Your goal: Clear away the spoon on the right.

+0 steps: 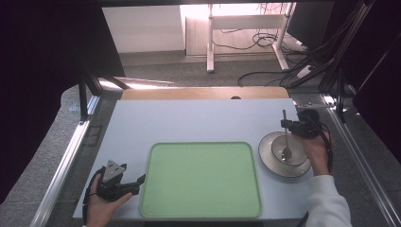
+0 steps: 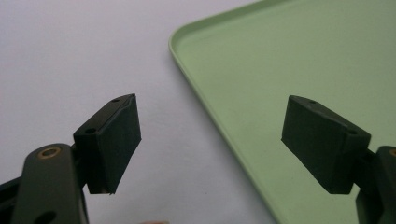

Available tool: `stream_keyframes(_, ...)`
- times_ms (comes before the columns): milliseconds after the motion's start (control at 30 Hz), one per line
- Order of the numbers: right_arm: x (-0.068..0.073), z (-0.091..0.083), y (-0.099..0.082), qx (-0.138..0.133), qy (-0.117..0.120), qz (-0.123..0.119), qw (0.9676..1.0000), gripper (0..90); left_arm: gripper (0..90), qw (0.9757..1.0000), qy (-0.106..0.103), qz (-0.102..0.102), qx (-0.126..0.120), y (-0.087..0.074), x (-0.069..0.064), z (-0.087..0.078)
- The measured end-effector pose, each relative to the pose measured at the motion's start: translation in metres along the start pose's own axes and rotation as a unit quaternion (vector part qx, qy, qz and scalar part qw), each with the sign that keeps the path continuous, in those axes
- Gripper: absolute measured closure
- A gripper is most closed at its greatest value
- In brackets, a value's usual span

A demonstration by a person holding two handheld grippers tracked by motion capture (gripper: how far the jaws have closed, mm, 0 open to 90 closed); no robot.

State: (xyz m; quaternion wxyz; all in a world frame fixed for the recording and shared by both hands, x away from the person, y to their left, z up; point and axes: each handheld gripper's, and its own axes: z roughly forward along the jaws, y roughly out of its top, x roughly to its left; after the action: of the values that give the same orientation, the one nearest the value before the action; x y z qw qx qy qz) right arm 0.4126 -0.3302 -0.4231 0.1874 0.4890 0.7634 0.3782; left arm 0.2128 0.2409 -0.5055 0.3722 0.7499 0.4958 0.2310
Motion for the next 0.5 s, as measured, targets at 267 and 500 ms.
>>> stream_keyframes(267,-0.003,-0.011,0.002,-0.027,0.022,0.007,0.9994,88.9,19.4,1.0000,0.000,0.002,0.001,0.000,0.000,0.001)
stream_keyframes(500,-0.005,-0.025,0.005,-0.050,0.030,0.016,0.9982,88.9,19.5,1.0000,0.001,0.003,0.003,-0.001,0.000,0.001)
